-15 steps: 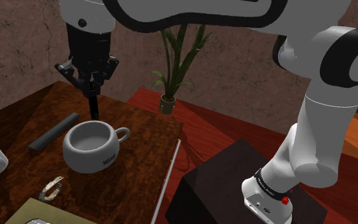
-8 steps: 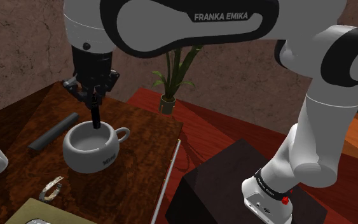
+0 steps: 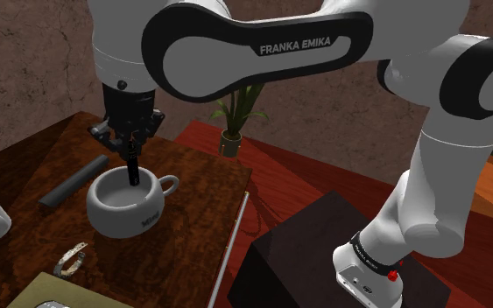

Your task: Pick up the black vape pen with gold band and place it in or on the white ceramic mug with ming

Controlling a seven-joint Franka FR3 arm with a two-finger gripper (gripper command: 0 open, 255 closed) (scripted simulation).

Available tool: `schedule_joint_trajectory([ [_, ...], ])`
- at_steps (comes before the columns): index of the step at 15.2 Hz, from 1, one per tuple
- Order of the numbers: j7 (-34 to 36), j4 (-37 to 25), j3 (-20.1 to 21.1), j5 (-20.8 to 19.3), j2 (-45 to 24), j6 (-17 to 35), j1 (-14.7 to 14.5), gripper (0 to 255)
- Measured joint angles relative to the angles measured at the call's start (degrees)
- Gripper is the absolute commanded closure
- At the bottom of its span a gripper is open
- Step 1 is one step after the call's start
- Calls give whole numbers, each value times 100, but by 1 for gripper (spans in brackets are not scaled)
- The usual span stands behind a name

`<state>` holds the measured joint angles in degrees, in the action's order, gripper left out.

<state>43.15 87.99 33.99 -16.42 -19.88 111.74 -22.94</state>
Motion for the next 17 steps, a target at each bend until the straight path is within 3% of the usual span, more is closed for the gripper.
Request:
schedule_joint_trajectory([
  [3,2,6,0,-1,0,7,0,255],
  [4,2,6,0,-1,0,7,0,0],
  [10,2,6,0,-1,0,8,0,0],
  [17,-82,-511,57,107,144,-620,-34,0],
])
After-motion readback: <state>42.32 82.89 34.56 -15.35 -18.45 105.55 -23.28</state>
